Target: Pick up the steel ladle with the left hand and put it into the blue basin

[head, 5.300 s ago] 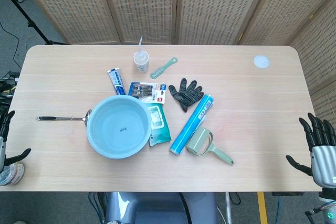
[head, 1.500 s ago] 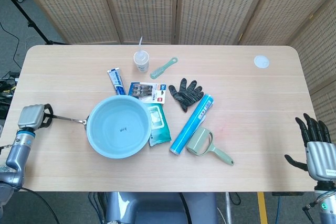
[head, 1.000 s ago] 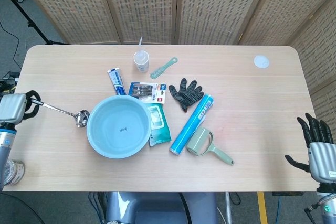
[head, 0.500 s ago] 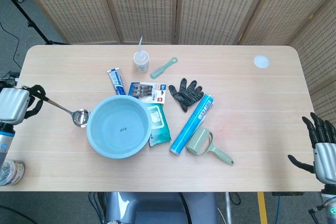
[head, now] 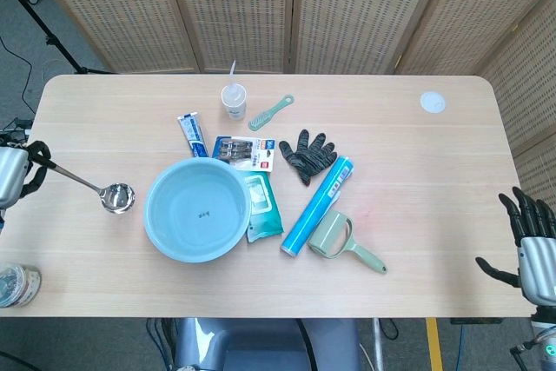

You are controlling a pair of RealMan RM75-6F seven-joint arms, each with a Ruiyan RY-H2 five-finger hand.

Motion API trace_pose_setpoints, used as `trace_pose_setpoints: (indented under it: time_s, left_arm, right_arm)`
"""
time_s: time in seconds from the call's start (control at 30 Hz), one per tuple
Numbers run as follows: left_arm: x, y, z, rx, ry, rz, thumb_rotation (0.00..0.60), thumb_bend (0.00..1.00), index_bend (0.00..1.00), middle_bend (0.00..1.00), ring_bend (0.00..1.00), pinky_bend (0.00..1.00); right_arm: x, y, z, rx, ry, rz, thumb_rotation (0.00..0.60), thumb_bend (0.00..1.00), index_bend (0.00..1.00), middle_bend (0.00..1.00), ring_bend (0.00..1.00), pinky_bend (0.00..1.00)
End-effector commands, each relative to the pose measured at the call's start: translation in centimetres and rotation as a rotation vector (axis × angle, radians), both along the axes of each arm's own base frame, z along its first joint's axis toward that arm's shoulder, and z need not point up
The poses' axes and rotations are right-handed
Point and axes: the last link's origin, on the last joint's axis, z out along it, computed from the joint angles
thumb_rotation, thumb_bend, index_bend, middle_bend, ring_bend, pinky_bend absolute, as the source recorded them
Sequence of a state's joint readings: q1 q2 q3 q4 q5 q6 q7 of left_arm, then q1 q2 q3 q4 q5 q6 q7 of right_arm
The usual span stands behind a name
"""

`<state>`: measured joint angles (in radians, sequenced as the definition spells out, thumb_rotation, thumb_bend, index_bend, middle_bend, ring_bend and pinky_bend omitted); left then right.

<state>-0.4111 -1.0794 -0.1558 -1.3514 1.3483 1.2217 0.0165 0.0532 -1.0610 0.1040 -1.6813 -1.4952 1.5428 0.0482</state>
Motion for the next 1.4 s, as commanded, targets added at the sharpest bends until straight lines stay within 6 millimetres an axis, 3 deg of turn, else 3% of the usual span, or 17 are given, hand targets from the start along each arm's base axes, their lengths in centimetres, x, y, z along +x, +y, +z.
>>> trace_pose_setpoints:
  time_s: [0.03,0.4,0.7,0.87,1.23,1.4]
  left_arm:
    - [0.5,-0.1,0.2,-0.001,-0.035,-0.026,0.600,0.57,0.88,0.99,0.89,0.79]
    - [4.1,0.0,0.6,-0.001,-0.076,-0.109,0.600,0.57,0.88,0.99,0.89,0.79]
    - [9.1,1.6,-3.2,-0.094,-0.131,-0.145,0.600,0.57,0.88,0.99,0.89,0.79]
    - [11.4,2.8,-6.8,-0.178,-0.074,-0.151,0.600,0.57,0.89,0.99,0.89,0.79]
    - [14.0,3.9,-11.7,-0.322,-0.081,-0.123,0.600,0.57,0.89,0.99,0.89,0.79]
    - [14.2,4.9,-13.9,-0.378,-0.069,-0.060,0.600,0.57,0.89,0.99,0.89,0.79]
  right_arm:
    - [0.0,0.0,0.0,-0.001,0.001,-0.001,0.600,0.00,0.02,0.00,0.00,0.00]
    - [-0.1,0.0,0.3,-0.007,-0.006,-0.003,0.600,0.00,0.02,0.00,0.00,0.00]
    - [-0.1,0.0,0.3,-0.005,-0.010,-0.005,0.600,0.00,0.02,0.00,0.00,0.00]
    - [-0.3,-0.2,0.5,-0.006,-0.016,-0.014,0.600,0.00,0.02,0.00,0.00,0.00]
    - [-0.4,-0.2,0.2,0.014,-0.017,-0.017,0.600,0.00,0.02,0.00,0.00,0.00]
    - [-0.4,-0.3,0.1,0.017,-0.016,-0.019,0.600,0.00,0.02,0.00,0.00,0.00]
